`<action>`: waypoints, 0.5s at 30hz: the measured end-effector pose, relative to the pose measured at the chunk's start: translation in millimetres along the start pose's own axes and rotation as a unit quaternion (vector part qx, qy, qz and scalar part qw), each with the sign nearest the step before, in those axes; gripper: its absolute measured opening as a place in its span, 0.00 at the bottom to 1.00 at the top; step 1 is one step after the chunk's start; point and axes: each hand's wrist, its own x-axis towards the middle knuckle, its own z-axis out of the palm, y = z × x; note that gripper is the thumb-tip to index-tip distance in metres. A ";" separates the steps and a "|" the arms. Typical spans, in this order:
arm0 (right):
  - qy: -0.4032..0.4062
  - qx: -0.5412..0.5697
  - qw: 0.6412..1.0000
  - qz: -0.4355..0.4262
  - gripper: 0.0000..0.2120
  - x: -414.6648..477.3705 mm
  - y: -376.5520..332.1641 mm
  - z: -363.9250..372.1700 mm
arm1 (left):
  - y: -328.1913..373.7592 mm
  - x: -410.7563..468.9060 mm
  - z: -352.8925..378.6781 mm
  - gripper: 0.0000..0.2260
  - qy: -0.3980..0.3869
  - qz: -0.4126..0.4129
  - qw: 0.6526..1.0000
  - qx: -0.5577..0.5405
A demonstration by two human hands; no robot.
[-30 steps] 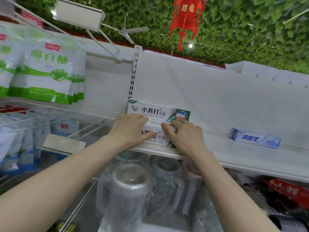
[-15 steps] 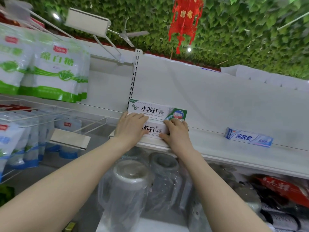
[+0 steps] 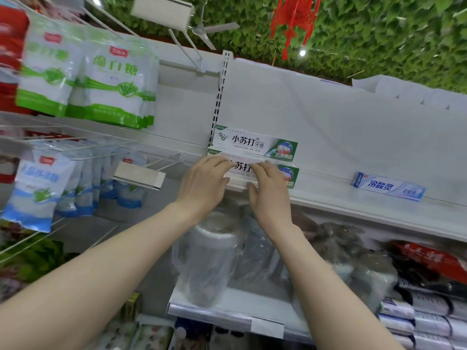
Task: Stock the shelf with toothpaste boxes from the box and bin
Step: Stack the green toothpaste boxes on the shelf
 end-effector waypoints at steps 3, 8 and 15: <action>0.005 0.013 1.000 0.012 0.20 -33.0 -20.6 6.8 | -4.4 -34.2 -12.2 0.13 0.025 0.013 0.999 -0.024; -0.021 0.010 0.999 0.043 0.21 -99.7 -53.6 23.2 | -13.4 -95.9 -14.8 0.13 -0.018 0.022 0.998 -0.058; -0.131 -0.009 0.985 0.112 0.23 -224.7 -87.9 51.0 | -30.8 -211.4 12.2 0.12 -0.125 -0.018 0.987 -0.100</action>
